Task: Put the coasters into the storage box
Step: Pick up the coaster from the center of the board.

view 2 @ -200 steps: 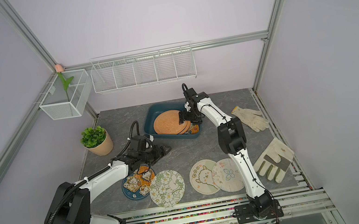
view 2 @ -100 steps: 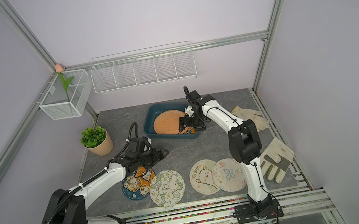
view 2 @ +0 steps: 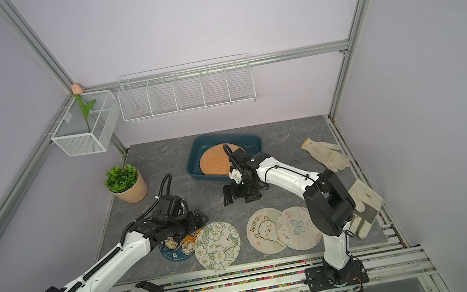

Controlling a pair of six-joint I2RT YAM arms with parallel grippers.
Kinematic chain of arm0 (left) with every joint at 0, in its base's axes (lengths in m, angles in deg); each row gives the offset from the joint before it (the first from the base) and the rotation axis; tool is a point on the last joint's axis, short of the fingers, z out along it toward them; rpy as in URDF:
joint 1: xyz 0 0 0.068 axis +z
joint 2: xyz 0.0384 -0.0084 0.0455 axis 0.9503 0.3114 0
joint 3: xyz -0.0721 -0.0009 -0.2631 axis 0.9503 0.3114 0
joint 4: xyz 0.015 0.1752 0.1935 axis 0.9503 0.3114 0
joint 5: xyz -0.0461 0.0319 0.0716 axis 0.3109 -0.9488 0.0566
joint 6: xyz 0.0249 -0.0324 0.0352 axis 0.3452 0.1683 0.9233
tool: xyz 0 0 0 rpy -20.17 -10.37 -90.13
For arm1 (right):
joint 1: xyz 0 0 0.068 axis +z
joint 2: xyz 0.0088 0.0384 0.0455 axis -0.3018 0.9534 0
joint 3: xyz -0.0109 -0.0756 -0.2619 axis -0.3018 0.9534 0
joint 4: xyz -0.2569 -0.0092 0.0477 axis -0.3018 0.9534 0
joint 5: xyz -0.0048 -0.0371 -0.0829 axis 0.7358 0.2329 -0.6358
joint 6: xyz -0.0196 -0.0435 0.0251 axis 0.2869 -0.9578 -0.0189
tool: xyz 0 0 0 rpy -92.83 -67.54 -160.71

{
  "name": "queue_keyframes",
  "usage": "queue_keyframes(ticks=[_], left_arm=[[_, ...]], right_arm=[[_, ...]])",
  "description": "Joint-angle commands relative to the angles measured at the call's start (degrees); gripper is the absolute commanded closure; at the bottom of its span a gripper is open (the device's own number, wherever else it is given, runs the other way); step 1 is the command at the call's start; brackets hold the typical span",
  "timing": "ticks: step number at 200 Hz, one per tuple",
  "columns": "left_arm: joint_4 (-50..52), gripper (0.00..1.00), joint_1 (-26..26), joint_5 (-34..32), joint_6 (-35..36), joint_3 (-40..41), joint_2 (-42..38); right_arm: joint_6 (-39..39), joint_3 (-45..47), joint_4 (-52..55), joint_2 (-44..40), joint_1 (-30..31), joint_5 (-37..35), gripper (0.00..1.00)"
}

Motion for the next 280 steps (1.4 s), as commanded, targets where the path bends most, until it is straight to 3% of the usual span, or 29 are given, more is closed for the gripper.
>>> queue_keyframes(ticks=[1,69,178,280], left_arm=[[4.7,0.10,0.3,-1.2,-1.9,2.5,-2.8],[6.2,0.10,-3.4,-2.6,-8.1,7.6,-9.0],[3.4,0.15,-11.0,-3.5,-15.5,11.0,-8.1],[-0.1,0.19,-13.8,-5.0,-19.5,12.2,-5.9]], right_arm=[[3.0,2.4,-4.0,-1.7,2.7,-0.2,0.04],[2.9,4.9,-4.5,-0.4,7.4,-1.5,0.04],[3.0,7.1,-6.5,1.5,9.3,-0.4,0.04],[1.8,9.1,-8.4,3.9,9.7,2.2,0.02]])
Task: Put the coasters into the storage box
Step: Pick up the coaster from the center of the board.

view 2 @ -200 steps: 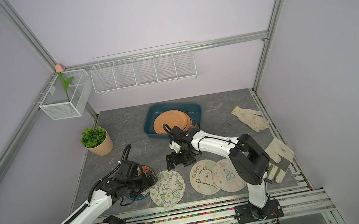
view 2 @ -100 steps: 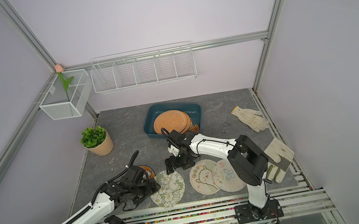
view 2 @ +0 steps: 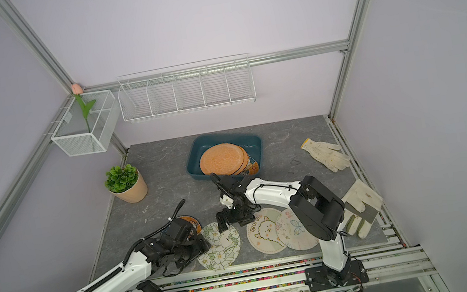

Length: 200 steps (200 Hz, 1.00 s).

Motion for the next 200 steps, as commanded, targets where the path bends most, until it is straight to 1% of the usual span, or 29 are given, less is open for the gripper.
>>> queue_keyframes(ticks=[1,39,46,48,54,95,163,200], left_arm=[[-1.3,0.19,-0.8,-1.7,-2.3,0.5,0.9],[-2.2,0.20,-1.1,-1.9,-2.3,0.8,1.1],[-2.5,0.20,-1.2,-1.9,-2.3,0.8,1.2],[-2.6,0.20,-1.2,-2.0,-3.5,0.8,1.4],[-2.7,0.21,-1.2,-2.0,-4.0,0.7,1.6],[-3.0,0.22,-1.4,-2.3,-4.0,0.3,2.5],[-3.1,0.22,-1.4,-2.1,-3.5,-0.4,3.6],[-2.9,0.22,-1.4,-2.0,-3.2,-0.6,3.7]], right_arm=[[-0.8,0.9,-0.7,1.0,0.4,1.8,0.02],[-1.8,1.7,-0.2,2.2,0.9,2.5,0.00],[-2.1,1.8,0.0,2.3,1.2,2.3,0.00],[-2.2,1.8,0.1,2.3,1.1,2.2,0.00],[-2.5,1.8,0.4,2.3,1.3,1.9,0.01],[-3.1,1.9,0.8,2.6,2.6,-0.3,0.03],[-2.1,2.3,-1.2,3.4,3.7,-2.0,0.11],[-1.1,2.9,-2.5,3.6,3.7,-1.7,0.21]])
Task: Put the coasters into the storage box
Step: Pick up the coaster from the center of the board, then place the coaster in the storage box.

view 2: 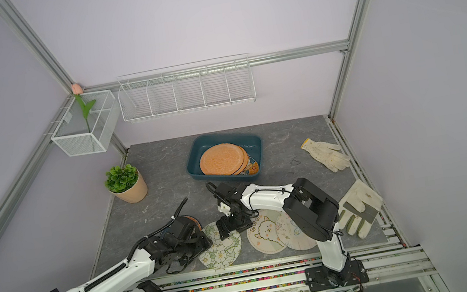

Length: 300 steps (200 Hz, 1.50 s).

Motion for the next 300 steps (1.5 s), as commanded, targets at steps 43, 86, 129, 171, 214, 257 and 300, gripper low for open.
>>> queue_keyframes(ticks=[43,86,129,171,214,257,300], left_arm=[[1.0,0.23,-0.3,-0.9,-0.3,-0.5,1.2],[1.2,0.22,-0.3,-1.2,1.6,-1.7,1.8],[2.2,0.17,-0.2,-2.3,1.7,-3.8,0.8],[1.9,0.13,2.1,-3.0,1.8,-4.8,-1.6],[3.2,0.12,6.5,-1.2,5.3,-8.2,-0.9],[4.5,0.11,10.7,-0.1,9.9,-12.6,1.7],[4.8,0.10,15.5,1.5,14.2,-16.3,4.6]], right_arm=[[0.8,1.3,-1.7,2.5,0.6,0.2,0.53],[0.1,0.6,-0.6,2.5,0.2,0.2,0.88],[-1.7,0.1,2.2,-0.5,-2.6,2.2,0.93],[-4.1,-2.7,6.6,-5.1,-6.4,5.4,0.93],[-6.1,-10.2,11.9,-7.0,-10.3,8.2,0.93],[-5.9,-20.0,13.6,-6.0,-15.1,9.2,0.93],[-6.3,-33.1,14.2,-0.1,-20.2,10.3,0.93]])
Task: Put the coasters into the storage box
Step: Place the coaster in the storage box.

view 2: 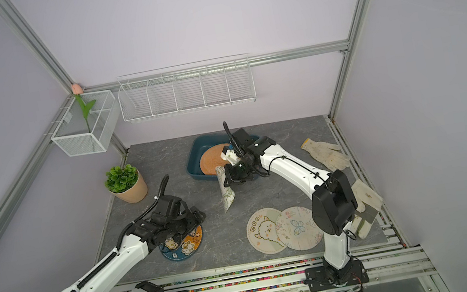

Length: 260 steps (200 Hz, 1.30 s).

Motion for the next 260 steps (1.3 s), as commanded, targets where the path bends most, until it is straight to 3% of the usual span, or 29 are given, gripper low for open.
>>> queue_keyframes(ticks=[1,100,151,188,207,228,244,260], left_arm=[[1.9,0.10,2.3,0.9,4.0,-2.7,1.5],[2.6,0.09,11.0,2.3,7.9,-4.7,4.9],[4.3,0.09,12.8,0.9,9.1,-5.2,5.5],[5.9,0.09,13.7,0.7,9.2,-6.1,6.6],[6.6,0.09,14.3,0.1,9.3,-5.8,6.5],[7.3,0.09,15.5,-0.9,9.3,-4.9,5.7],[7.9,0.09,16.5,-1.9,9.5,-4.3,5.3],[8.4,0.08,17.5,-3.1,9.8,-3.8,5.2]], right_arm=[[-1.3,-6.6,1.1,4.2,-2.4,2.0,0.93],[4.2,-39.0,-3.5,30.8,-7.8,3.6,0.93],[6.3,-38.5,-7.6,35.6,-10.7,0.8,0.93],[3.0,-38.3,-1.4,37.6,-12.8,-3.3,0.90],[1.0,-38.5,2.0,37.9,-13.5,-5.6,0.67],[-1.4,-39.2,6.6,37.7,-13.6,-8.8,0.30],[-2.8,-39.1,8.6,37.1,-13.6,-10.4,0.14],[-4.1,-38.6,9.9,36.0,-13.5,-11.2,0.06]])
